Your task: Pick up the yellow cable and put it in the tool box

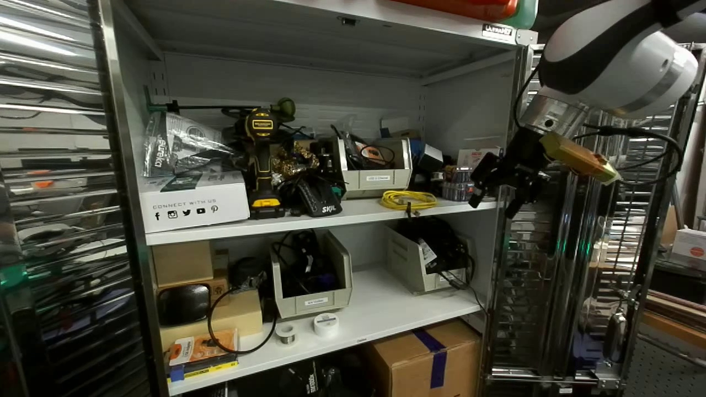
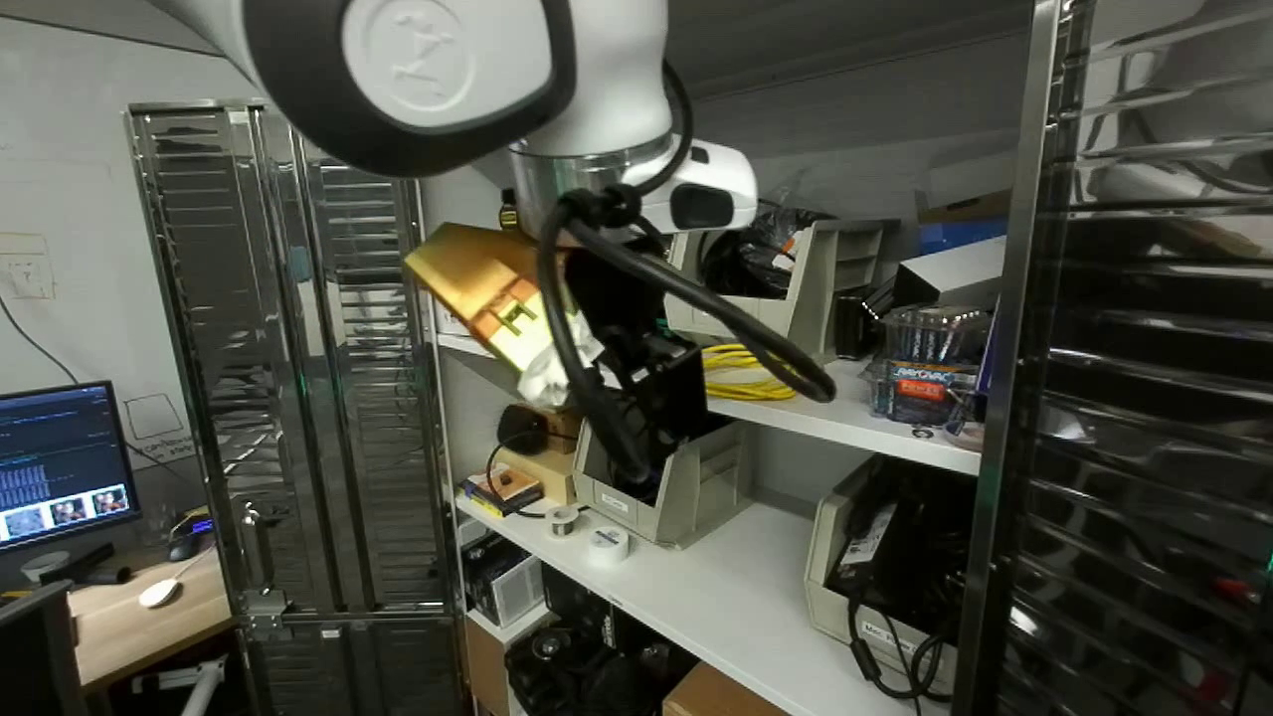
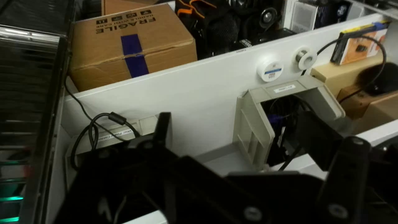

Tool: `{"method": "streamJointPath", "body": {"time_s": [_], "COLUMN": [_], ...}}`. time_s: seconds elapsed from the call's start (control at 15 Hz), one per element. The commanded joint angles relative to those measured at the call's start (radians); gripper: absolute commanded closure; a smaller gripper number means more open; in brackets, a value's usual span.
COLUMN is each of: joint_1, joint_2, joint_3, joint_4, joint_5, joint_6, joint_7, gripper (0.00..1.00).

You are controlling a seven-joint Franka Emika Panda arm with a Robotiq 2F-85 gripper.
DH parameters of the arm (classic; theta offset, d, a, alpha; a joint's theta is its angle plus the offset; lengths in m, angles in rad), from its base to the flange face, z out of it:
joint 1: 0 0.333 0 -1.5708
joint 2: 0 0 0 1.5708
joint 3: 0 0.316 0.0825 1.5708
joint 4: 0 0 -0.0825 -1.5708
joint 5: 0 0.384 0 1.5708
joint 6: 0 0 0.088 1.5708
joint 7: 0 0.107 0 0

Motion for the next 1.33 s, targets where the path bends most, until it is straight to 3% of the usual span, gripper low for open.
{"method": "streamJointPath", "body": {"time_s": [0.0,0.33,0.67,0.73,1.27], "joint_1": [-0.011,-0.031,-0.028,-0.024,0.008], "joint_2": [0.208,0.433,0.559,0.566,0.524], "joint_3": [0.002,0.035,0.06,0.06,0.051], "joint_4": [0.227,0.474,0.609,0.62,0.587], "joint_5": [0.074,0.082,0.002,-0.025,-0.256], "joint_6": [0.008,-0.018,-0.016,-0.014,-0.072], "joint_7": [0.052,0.158,0.291,0.32,0.54], "gripper": [0.0,0.0,0.0,0.22,0.78]}}
